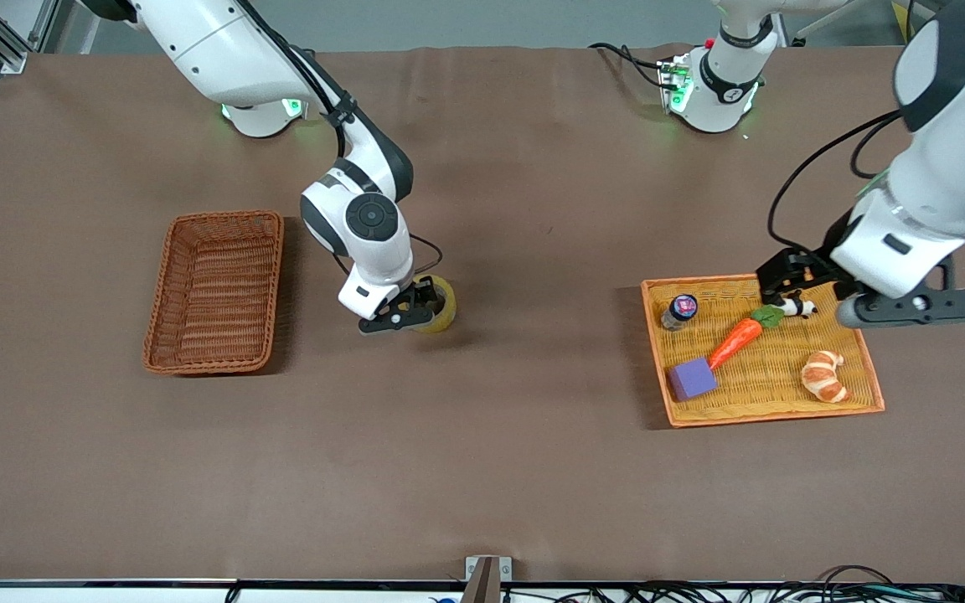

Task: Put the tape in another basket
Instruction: 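Withdraw the left gripper while the right gripper grasps the tape roll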

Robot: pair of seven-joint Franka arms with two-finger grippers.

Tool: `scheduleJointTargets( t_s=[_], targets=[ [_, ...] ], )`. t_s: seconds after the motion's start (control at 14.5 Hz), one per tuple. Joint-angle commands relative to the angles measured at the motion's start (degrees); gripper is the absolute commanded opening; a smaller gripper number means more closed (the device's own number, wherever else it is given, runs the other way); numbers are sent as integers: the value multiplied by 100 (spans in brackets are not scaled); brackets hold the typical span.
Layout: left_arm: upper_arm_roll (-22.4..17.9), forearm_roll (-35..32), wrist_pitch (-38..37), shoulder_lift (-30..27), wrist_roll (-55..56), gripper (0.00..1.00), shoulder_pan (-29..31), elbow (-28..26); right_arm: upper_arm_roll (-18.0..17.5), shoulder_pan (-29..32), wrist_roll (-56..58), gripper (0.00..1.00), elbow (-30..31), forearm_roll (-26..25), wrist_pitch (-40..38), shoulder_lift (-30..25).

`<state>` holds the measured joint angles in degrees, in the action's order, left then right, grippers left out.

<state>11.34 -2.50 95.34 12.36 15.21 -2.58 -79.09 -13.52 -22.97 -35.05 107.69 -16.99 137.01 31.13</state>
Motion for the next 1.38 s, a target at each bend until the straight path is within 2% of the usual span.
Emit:
scheduleJointTargets(
  t_s=[0.0,0.21,0.28,0.48,0.62,0.69,0.89,1.03,1.1,1.31],
  targets=[
    [-490,292,-15,-514,-561,100,-5,-509,-54,55,-45,100,121,-155,194,77],
    [-660,461,46,-909,-887,100,-49,-957,-54,29,-46,100,279,-155,572,104],
    [-669,453,55,-1067,-940,97,-50,-1185,-54,20,-45,100,323,-155,607,104],
    [-634,435,257,-1691,-950,98,3,-1976,-46,-76,-72,100,367,-155,660,139],
    [-598,426,310,-1807,-941,100,12,-2154,-46,-225,-299,93,358,-190,660,200],
    [-598,426,310,-1755,-915,100,21,-2111,-37,-252,-422,83,358,-277,660,209],
    [-537,182,293,-1632,-879,100,3,-2014,-37,-235,-582,36,367,-454,643,209],
    [-440,66,258,-1456,-827,100,29,-1812,-37,-235,-896,10,358,-454,634,209],
    [-440,66,223,-1464,-818,100,21,-1820,-37,-243,-1081,0,341,-454,634,227],
    [-431,74,214,-1473,-643,100,12,-1829,-54,-129,-1117,0,140,-463,538,210]
  ],
)
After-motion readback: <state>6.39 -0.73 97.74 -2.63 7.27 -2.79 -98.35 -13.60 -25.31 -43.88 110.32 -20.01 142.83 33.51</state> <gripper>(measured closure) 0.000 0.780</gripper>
